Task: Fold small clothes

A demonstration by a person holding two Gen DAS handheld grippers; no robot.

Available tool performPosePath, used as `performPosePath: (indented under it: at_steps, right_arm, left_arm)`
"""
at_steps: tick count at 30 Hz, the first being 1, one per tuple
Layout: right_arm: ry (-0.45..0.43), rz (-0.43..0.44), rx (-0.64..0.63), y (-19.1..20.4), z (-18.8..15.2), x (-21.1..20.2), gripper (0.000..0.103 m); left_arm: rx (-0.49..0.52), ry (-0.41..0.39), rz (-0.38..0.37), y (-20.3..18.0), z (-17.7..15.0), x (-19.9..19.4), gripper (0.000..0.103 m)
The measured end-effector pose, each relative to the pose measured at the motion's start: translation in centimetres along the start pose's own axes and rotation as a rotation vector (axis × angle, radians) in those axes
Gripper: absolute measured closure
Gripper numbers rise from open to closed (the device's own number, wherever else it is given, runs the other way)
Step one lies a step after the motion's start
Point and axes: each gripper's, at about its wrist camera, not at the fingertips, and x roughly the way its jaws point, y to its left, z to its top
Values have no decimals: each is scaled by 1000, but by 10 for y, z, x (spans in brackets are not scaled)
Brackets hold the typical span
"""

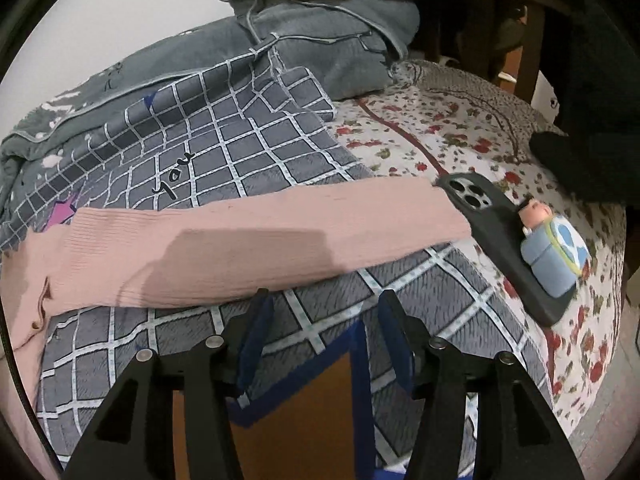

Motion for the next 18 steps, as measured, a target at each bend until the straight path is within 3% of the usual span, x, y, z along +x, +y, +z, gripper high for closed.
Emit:
performPosePath:
  at_steps: [18]
  right_arm:
    - [14,56,42,-5,7,10,48]
  left_arm:
    - [10,-8,4,-4,1,5,41]
